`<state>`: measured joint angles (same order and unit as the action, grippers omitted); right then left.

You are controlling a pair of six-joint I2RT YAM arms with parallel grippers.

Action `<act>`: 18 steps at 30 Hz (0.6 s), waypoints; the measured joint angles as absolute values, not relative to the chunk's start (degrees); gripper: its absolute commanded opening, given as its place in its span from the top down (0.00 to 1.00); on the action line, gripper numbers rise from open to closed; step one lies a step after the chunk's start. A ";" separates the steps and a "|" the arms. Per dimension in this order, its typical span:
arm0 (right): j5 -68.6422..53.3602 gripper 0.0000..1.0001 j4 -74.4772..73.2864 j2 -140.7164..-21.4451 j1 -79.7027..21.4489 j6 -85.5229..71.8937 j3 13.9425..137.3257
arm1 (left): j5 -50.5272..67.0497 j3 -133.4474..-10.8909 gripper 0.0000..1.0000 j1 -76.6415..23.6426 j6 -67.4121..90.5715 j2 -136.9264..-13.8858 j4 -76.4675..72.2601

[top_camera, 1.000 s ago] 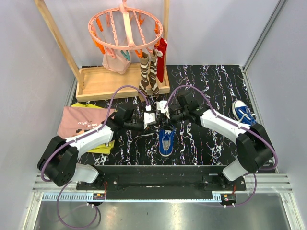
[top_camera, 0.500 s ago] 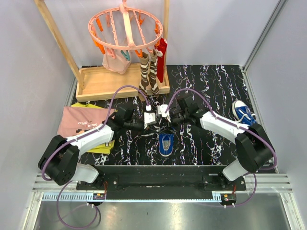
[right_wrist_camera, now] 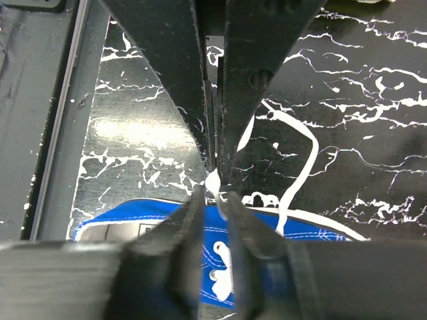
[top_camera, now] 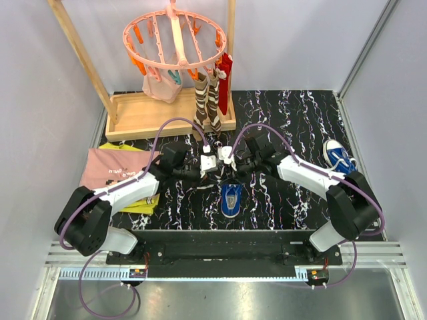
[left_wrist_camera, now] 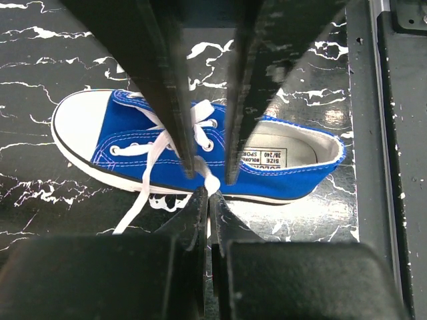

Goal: Tie the shoes

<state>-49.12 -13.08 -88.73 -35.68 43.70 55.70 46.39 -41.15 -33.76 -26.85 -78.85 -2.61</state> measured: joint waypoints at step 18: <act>-48.47 1.00 -13.43 -86.72 -36.32 44.42 53.87 | 39.42 -44.91 0.46 -20.60 -29.43 -75.85 11.60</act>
